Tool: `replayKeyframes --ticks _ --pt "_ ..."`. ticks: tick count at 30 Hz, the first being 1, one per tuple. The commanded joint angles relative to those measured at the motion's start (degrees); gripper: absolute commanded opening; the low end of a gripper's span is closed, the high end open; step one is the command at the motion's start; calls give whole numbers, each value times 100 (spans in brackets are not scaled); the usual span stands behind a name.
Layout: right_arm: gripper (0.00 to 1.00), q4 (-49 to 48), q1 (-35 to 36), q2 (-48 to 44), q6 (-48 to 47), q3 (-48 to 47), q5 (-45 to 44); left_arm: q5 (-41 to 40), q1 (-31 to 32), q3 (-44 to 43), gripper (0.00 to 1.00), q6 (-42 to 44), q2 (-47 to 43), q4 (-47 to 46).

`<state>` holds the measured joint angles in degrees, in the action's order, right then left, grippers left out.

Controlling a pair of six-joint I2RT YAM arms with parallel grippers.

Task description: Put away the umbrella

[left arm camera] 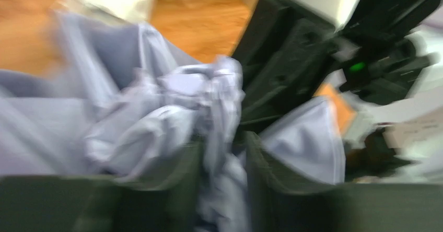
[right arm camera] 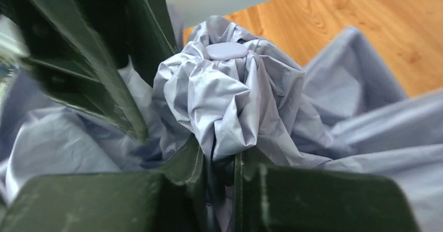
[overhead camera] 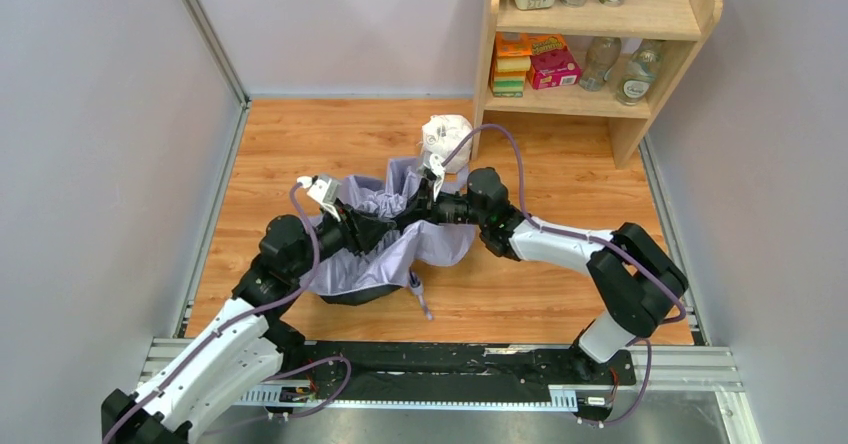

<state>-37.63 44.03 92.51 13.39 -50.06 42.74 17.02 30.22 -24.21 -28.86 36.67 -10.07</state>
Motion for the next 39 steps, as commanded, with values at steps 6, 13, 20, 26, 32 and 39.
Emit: replayKeyframes --ticks 6,13,20,26,32,39 --pt "0 -280 71 -1094 -732 550 -723 -1286 37 -3088 75 -182 -484 3079" --pt "0 -44 -26 -1534 -680 603 -1371 -1054 37 -2704 80 -452 -1292 4163" --pt "0 98 -44 -1534 -601 375 -1514 -190 37 -1974 80 -990 -1250 3573" --pt "0 10 -61 -1657 -267 313 -1172 -244 37 -1904 60 -813 -435 3059" --pt "0 -579 -44 -1815 383 488 -978 486 46 -2122 19 -955 1366 1045" --pt "0 -596 -236 -1859 340 664 -926 699 116 -2819 14 -709 1705 1252"
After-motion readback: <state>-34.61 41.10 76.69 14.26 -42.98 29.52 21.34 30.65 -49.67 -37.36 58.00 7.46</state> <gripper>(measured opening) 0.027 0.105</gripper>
